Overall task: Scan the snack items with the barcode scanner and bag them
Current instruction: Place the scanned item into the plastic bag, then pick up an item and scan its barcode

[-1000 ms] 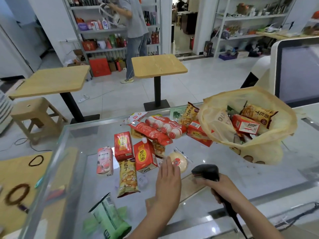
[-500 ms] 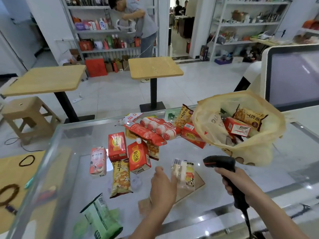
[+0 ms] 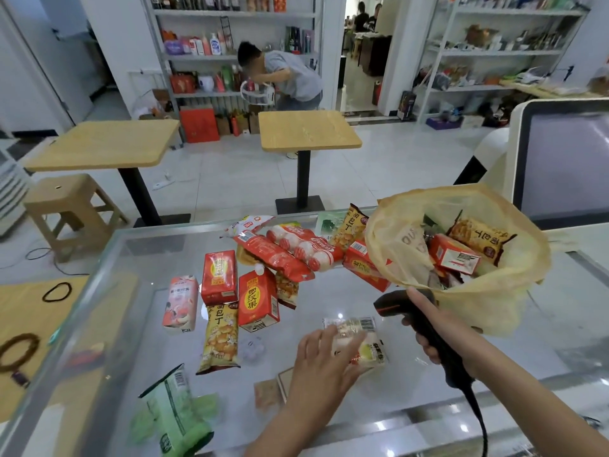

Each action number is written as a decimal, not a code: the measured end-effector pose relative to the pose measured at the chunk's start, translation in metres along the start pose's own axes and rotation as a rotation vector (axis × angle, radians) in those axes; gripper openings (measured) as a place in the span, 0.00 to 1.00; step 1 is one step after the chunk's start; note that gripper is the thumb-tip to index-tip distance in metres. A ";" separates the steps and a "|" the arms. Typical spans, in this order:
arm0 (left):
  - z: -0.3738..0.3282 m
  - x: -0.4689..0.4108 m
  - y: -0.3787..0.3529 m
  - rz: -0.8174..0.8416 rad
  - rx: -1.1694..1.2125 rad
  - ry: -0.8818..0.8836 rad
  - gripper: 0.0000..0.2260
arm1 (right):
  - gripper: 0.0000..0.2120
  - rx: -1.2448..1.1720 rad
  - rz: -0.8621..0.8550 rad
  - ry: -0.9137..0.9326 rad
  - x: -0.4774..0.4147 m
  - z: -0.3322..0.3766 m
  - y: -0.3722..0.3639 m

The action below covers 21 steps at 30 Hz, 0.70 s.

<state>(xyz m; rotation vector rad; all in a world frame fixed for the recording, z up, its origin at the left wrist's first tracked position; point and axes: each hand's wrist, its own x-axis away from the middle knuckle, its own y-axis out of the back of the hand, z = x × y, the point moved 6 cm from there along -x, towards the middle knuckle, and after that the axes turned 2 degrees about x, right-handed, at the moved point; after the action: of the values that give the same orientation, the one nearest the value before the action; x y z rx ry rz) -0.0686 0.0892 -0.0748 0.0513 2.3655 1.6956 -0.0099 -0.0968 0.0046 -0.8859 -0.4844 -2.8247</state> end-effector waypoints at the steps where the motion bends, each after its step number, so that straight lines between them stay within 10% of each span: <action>1: -0.004 -0.003 -0.001 0.014 -0.014 -0.028 0.19 | 0.29 0.010 0.001 0.001 0.000 0.002 0.000; 21: 0.033 -0.052 -0.027 0.102 0.025 0.107 0.35 | 0.34 0.162 0.123 -0.083 0.044 0.063 0.005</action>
<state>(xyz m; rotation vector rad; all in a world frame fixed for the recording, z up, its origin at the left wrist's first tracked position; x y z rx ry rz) -0.0085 0.1029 -0.1016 0.0891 2.5019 1.7562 -0.0106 -0.0813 0.0801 -0.9681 -0.6366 -2.6044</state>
